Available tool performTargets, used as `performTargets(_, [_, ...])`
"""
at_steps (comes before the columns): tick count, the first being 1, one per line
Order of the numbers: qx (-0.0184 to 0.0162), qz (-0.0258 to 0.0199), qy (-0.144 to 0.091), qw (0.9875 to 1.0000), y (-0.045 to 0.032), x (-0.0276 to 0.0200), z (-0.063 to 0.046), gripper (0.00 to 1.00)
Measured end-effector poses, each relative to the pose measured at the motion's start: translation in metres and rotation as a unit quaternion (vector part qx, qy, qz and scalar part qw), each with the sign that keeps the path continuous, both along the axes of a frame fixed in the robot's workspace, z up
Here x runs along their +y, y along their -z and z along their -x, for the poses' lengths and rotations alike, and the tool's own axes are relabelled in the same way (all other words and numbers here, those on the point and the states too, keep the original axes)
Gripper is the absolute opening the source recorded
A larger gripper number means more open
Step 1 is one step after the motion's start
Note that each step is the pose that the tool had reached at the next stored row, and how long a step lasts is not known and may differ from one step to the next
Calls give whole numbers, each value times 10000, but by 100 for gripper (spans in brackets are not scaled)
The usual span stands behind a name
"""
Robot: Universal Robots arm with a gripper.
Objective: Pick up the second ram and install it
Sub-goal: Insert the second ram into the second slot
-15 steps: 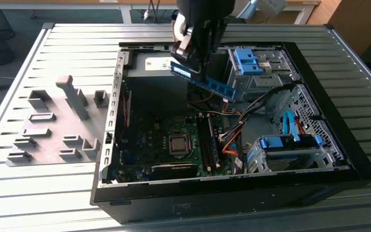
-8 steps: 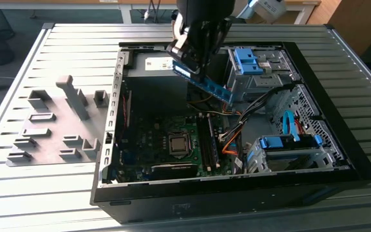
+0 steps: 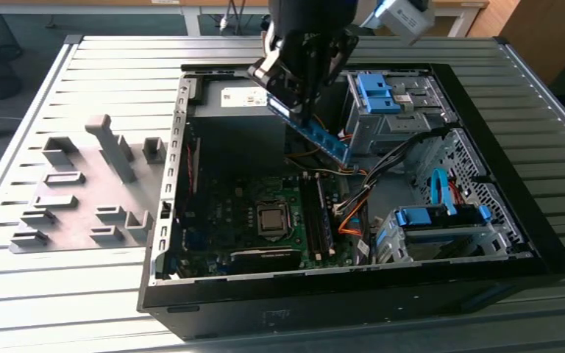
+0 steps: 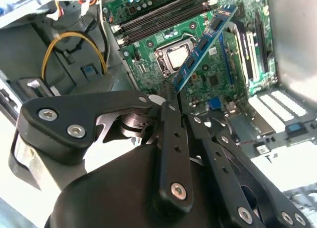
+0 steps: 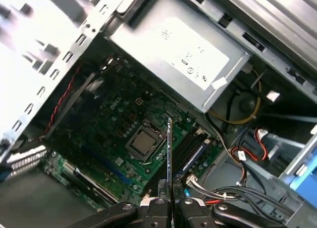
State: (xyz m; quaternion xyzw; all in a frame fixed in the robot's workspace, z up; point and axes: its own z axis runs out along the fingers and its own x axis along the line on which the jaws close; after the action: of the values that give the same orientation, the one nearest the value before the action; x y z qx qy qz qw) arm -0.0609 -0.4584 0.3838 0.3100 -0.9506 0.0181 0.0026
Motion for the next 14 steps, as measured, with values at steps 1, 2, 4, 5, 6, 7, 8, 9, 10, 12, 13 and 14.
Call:
performTargets(1, [0, 1, 85, 10000, 2, 0, 0, 14])
performTargets(2, [0, 3, 173, 9999, 3, 0, 0, 14])
performTargets(4, [0, 5, 351, 9994, 7, 0, 0, 14])
performTargets(5, [0, 7, 437, 9990, 9, 0, 0, 14])
performTargets(6, [0, 8, 525, 9986, 10, 0, 0, 14])
performTargets(7, [0, 9, 615, 9981, 12, 0, 0, 14])
performTargets(8, [0, 10, 703, 9975, 15, 0, 0, 14])
performTargets(9, [0, 11, 791, 9969, 17, 0, 0, 14])
performTargets(10, [0, 12, 879, 9961, 19, 0, 0, 14])
performTargets(12, [0, 13, 1063, 9943, 23, 0, 0, 14])
performTargets(13, [0, 14, 1152, 9933, 26, 0, 0, 14])
performTargets(14, [0, 14, 1242, 9923, 28, 0, 0, 14])
